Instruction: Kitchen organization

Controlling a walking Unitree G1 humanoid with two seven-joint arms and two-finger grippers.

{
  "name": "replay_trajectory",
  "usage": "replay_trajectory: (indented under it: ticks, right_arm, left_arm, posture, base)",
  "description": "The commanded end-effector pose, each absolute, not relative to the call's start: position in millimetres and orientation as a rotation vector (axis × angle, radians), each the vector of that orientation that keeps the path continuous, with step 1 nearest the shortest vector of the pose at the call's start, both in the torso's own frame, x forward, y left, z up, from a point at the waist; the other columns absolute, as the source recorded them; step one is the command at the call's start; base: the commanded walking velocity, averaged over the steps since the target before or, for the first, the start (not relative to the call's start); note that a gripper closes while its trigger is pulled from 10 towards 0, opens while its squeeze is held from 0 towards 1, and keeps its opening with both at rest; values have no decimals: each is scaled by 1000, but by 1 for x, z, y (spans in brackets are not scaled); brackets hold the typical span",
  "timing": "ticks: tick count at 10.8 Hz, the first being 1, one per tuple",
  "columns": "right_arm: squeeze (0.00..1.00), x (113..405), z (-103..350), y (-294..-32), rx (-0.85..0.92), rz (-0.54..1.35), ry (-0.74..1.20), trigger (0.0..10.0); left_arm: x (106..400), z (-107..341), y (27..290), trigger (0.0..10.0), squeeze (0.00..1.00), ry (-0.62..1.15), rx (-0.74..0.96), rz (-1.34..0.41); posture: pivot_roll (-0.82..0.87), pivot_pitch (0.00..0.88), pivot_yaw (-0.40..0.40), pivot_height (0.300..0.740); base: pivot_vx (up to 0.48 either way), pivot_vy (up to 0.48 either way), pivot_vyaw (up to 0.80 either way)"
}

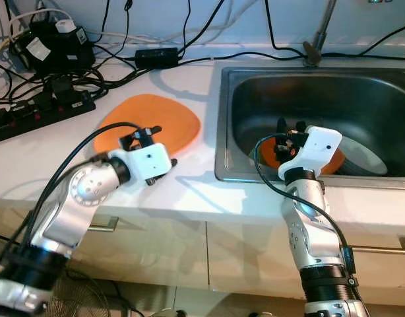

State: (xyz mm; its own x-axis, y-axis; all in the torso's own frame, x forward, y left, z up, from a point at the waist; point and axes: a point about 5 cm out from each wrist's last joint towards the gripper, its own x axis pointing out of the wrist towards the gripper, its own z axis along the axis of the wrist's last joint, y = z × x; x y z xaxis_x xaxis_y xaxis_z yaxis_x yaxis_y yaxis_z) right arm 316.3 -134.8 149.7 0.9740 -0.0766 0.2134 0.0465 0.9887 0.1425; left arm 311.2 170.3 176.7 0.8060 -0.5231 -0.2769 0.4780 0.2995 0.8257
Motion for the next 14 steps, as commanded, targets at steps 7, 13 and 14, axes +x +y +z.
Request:
replay_trajectory:
  ticks: [7, 13, 14]
  right_arm:
    - [0, 319, 151, -131, 142, -55, -206, 10000]
    - [0, 322, 151, -130, 146, -48, -199, 10000]
    - [0, 322, 151, -130, 147, -46, -198, 10000]
  left_arm:
    - [337, 152, 179, 10000, 0, 208, 1304, -564]
    - [342, 139, 161, 0, 0, 243, 1310, -600]
    - [341, 137, 160, 0, 0, 245, 1307, -608]
  posture:
    - [40, 43, 83, 740]
    - [38, 49, 85, 740]
    - [37, 49, 84, 740]
  base:
    - [0, 0, 0]
    - [0, 0, 0]
    - [0, 0, 0]
